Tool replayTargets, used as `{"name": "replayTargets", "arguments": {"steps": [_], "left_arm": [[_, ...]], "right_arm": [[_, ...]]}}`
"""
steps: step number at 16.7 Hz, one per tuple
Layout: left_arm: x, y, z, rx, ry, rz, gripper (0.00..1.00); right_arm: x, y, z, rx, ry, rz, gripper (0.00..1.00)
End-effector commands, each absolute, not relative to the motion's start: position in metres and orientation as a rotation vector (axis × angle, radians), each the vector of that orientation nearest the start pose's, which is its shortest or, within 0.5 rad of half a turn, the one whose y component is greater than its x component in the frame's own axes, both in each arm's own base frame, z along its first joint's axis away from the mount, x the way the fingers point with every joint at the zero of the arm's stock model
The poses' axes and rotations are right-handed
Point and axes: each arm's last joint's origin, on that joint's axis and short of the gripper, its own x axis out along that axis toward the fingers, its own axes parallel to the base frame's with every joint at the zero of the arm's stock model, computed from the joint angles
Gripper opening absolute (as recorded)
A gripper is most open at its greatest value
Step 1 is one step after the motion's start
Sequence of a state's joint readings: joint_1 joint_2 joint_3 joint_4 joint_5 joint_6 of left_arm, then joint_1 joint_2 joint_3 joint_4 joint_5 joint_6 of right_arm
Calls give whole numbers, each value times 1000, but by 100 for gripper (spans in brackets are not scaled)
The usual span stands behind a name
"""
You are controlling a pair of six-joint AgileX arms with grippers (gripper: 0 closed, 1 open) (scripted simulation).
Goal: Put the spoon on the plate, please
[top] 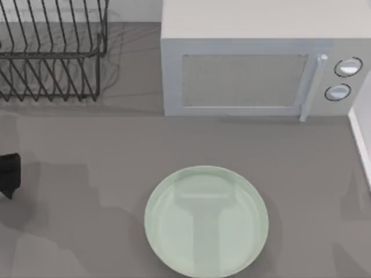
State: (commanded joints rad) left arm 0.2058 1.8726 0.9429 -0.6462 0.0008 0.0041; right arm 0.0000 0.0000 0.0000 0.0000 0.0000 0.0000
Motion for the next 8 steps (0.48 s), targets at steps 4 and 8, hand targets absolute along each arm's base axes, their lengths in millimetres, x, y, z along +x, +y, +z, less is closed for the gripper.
{"name": "replayTargets", "arguments": {"steps": [4,8], "left_arm": [[292,62,92,-163,1570,162,0],[296,63,124,-156,1527,162,0]], "right_arm": [[106,-1,160,0,0,0,100],[106,-1,160,0,0,0,100]]}}
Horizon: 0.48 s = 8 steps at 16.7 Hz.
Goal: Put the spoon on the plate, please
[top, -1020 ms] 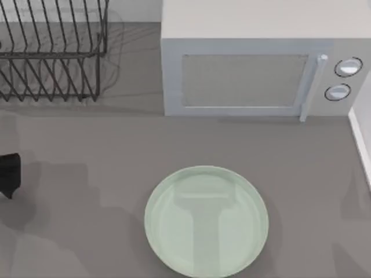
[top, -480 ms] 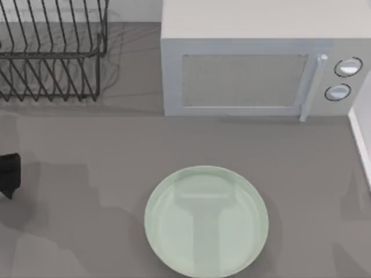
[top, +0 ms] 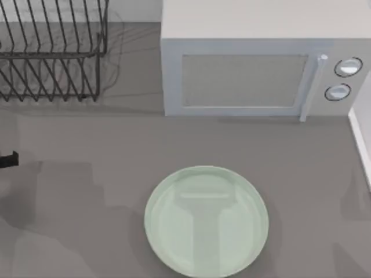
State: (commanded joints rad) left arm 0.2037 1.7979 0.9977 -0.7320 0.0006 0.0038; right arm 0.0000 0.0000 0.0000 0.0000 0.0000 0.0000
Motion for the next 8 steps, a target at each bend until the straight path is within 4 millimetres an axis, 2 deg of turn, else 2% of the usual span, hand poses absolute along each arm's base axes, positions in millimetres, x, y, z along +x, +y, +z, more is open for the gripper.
{"name": "replayTargets", "arguments": {"steps": [8], "left_arm": [[294,62,206,-157,1541,160,0]], "right_arm": [[106,-1,160,0,0,0,100]]}}
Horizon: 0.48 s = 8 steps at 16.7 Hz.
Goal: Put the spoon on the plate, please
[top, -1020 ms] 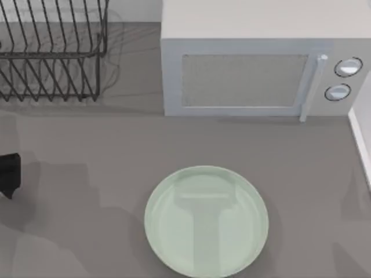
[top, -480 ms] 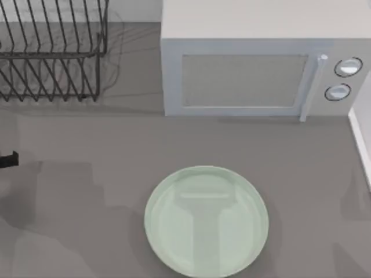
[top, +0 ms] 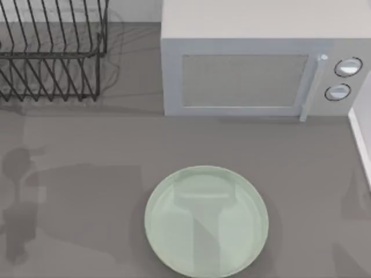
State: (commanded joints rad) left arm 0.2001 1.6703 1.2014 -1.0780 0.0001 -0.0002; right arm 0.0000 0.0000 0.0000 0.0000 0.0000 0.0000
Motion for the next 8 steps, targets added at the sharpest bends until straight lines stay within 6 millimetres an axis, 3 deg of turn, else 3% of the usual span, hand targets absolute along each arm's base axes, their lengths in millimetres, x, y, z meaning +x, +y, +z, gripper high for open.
{"name": "replayTargets", "arguments": {"steps": [8], "left_arm": [[296,58,212,-167,1538,172,0]], "right_arm": [[106,-1,160,0,0,0,100]]}}
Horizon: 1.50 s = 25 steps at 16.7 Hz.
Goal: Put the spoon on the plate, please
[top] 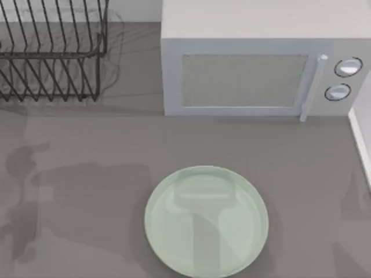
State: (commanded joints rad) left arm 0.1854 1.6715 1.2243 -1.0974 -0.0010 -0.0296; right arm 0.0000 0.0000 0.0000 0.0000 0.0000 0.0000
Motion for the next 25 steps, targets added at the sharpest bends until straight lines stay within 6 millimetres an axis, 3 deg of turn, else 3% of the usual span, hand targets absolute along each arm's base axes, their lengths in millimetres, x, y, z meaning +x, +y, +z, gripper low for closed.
{"name": "replayTargets", "arguments": {"steps": [3,6,12,16,20,25], "left_arm": [[309,40,210,-215,1547,220,0],[325,8,207,-301,1557,315,0],[339,-93,191,-576,1534,664,0],[327,-168,180,-777,1447,938,0],[299,-235,175,-956,1320,1124,0],[263,-287,181,-1124,1210,1200,0]], "right_arm": [[106,-1,160,0,0,0,100],[106,-1,160,0,0,0,100],[106,-1,160,0,0,0,100],[106,-1,160,0,0,0,100],[106,-1,160,0,0,0,100],[106,-1,160,0,0,0,100]]}}
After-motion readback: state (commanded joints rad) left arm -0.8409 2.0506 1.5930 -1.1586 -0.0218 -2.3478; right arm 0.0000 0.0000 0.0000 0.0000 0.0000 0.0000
